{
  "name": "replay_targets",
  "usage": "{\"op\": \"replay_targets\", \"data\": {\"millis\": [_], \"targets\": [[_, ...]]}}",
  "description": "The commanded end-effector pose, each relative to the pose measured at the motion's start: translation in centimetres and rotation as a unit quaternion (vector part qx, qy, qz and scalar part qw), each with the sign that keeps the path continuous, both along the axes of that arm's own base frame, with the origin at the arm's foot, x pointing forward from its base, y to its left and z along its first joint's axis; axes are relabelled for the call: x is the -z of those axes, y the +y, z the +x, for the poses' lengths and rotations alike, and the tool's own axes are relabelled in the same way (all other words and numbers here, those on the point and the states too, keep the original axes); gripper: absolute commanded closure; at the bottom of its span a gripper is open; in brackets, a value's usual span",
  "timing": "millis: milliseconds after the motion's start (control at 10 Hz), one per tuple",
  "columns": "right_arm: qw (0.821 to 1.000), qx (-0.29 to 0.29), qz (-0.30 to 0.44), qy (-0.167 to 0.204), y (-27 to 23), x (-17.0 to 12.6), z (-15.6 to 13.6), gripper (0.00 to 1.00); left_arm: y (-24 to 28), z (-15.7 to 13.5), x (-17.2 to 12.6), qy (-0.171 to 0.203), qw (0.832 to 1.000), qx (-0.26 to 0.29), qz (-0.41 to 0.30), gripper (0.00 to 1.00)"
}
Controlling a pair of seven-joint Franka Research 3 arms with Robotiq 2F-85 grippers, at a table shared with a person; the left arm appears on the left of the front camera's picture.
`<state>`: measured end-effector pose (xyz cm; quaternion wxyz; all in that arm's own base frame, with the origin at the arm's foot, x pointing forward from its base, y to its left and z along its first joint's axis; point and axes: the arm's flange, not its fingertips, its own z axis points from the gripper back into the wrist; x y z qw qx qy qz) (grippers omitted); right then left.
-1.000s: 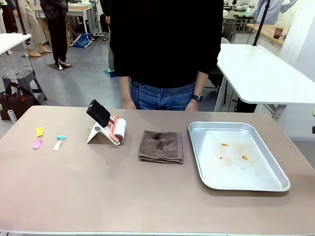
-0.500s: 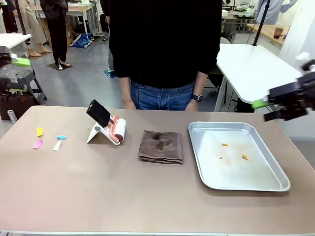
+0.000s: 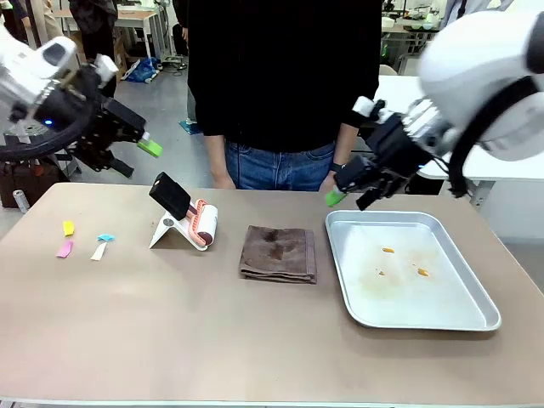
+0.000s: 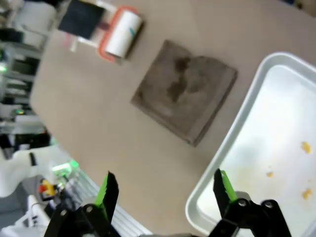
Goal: Clean the surface of the table.
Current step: Hold the Lint Roller with your left hand and the towel with your right hand.
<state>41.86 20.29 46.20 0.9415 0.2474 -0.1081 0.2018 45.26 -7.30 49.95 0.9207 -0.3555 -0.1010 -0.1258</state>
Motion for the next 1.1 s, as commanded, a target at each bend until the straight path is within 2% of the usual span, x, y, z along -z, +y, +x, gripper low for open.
{"op": "replay_targets", "data": {"millis": [0,200,300,500,800,1000], "targets": [[0.999,0.023,-0.039,0.026,2.4,0.5,2.9,0.0,0.8,4.1,-0.8,0.061,0.997,-0.004,0.051,0.0],[0.998,0.02,-0.051,0.029,3.5,2.1,3.3,0.0,1.1,6.7,0.4,0.095,0.991,-0.042,0.089,0.0],[0.998,0.025,-0.048,0.022,3.8,2.6,3.5,0.0,1.1,7.5,1.3,0.106,0.99,-0.045,0.086,0.0],[0.997,0.065,-0.051,0.001,4.0,4.1,4.1,0.0,2.5,8.8,4.0,0.119,0.986,-0.072,0.089,0.0],[0.995,0.087,-0.049,-0.004,4.7,5.9,5.1,0.0,3.3,8.7,5.9,0.122,0.988,-0.073,0.057,0.0],[0.995,0.083,-0.054,-0.01,3.8,5.8,4.7,0.0,2.0,8.0,6.0,0.105,0.992,-0.061,0.015,0.0]]}}
